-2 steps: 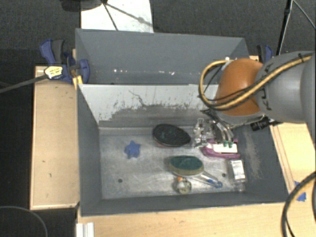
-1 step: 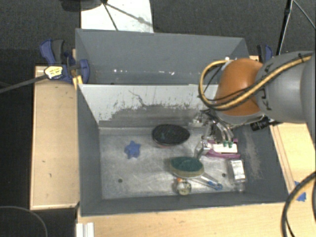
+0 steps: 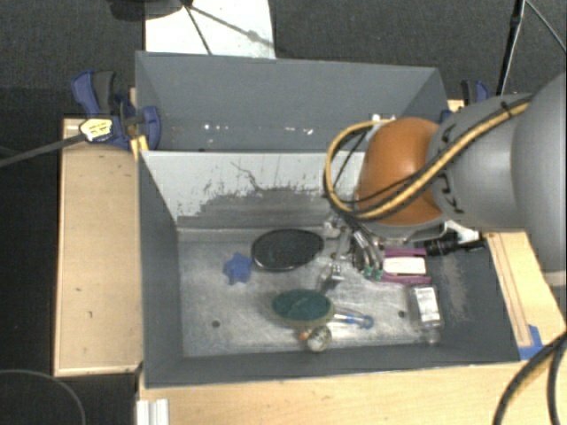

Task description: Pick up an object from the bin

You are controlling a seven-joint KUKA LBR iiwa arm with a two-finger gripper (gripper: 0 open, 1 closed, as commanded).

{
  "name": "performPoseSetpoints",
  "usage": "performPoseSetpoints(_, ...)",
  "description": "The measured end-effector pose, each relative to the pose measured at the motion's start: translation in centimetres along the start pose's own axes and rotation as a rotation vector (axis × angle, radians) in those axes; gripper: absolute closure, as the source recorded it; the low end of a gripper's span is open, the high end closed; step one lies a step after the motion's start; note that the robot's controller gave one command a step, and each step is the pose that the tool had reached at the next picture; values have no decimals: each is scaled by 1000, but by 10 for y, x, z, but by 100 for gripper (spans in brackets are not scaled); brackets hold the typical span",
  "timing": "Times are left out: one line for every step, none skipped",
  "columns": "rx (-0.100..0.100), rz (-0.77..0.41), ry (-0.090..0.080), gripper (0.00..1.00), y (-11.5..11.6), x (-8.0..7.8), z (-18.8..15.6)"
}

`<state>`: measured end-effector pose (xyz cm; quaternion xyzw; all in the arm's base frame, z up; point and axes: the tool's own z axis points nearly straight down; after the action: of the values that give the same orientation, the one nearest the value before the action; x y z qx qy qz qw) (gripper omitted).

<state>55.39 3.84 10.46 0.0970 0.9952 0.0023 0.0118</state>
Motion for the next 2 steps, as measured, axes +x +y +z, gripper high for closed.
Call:
performPoseSetpoints(1,-263,16,0,39,-33,-36)
performPoseSetpoints(0,-221,7,0,54,21,32)
